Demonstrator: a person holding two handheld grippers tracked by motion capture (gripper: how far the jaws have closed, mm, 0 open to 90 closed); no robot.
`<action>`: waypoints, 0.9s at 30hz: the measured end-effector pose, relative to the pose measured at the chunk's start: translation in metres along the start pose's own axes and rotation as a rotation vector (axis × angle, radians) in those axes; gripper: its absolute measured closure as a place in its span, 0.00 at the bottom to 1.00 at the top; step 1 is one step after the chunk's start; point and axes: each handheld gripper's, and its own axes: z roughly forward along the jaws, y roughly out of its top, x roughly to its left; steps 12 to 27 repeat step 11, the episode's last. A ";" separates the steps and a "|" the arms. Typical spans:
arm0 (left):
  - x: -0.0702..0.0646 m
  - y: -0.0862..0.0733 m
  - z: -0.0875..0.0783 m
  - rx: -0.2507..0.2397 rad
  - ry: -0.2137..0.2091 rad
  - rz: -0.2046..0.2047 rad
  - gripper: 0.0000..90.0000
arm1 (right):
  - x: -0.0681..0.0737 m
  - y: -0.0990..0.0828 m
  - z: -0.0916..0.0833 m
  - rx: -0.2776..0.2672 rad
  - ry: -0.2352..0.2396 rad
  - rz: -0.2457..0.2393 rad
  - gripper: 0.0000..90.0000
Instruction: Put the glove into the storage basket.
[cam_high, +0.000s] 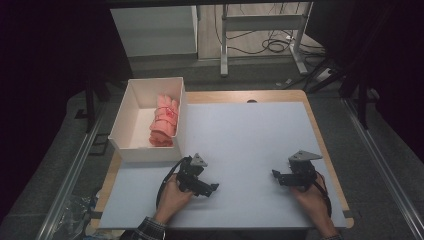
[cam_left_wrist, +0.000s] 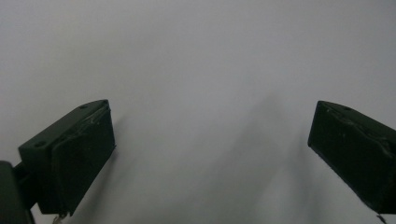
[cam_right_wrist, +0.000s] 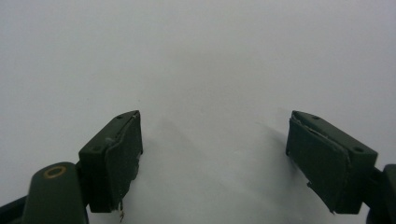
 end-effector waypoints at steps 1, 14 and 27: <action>-0.001 -0.002 0.000 -0.007 0.006 0.011 0.00 | 0.000 0.000 0.000 0.000 0.000 0.000 0.21; -0.006 -0.005 0.003 -0.005 0.049 0.085 0.00 | 0.000 0.000 0.000 0.001 -0.001 0.000 0.21; -0.006 -0.005 0.003 -0.005 0.049 0.085 0.00 | 0.000 0.000 0.000 0.001 -0.001 0.000 0.21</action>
